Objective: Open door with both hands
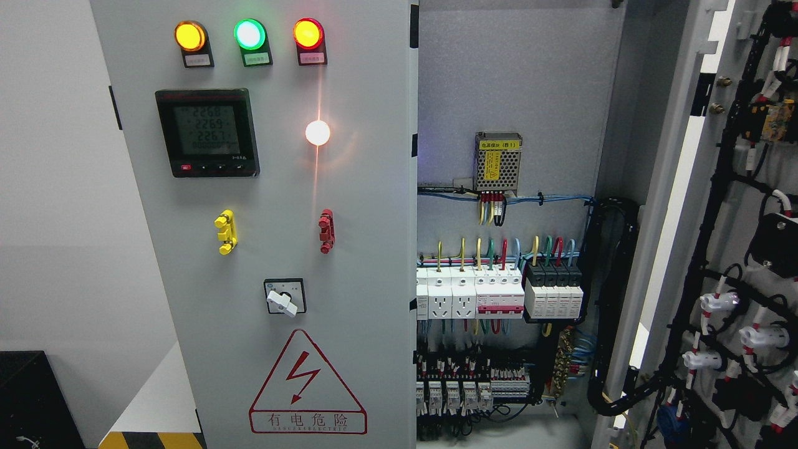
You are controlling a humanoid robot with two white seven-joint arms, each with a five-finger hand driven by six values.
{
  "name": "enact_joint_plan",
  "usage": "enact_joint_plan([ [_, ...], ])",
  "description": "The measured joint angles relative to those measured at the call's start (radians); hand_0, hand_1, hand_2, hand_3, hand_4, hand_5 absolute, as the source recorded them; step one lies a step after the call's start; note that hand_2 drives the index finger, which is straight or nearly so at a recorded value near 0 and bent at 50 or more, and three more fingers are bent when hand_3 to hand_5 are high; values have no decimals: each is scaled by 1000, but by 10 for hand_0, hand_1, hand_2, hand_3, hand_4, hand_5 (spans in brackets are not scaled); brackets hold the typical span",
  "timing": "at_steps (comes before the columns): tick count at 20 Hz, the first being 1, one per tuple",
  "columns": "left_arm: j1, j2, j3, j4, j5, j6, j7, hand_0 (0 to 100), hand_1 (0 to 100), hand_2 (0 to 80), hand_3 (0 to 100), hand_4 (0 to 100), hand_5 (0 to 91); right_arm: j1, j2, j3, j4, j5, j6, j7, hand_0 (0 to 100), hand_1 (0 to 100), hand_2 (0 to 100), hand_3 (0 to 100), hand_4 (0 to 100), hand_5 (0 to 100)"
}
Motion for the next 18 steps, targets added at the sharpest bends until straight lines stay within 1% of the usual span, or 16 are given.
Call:
enact_joint_plan([
  [4,0,-3,1,-4,0,0,0,0,0,0,0,0,0,-59,-1,18,-83,0,-5,0,192,0,0,0,0,0],
  [9,0,-6,2,-7,0,0,0,0,0,0,0,0,0,-134,-1,40,-151,0,-6,0,192,0,0,0,0,0],
  [15,0,-8,2,-10,0,0,-1,0,0,0,0,0,0,-243,-2,79,-194,1,-6,-5,192,0,0,0,0,0],
  [18,0,-8,2,-11,0,0,-1,0,0,0,0,0,0,-287,-3,96,-202,2,13,-7,192,0,0,0,0,0],
])
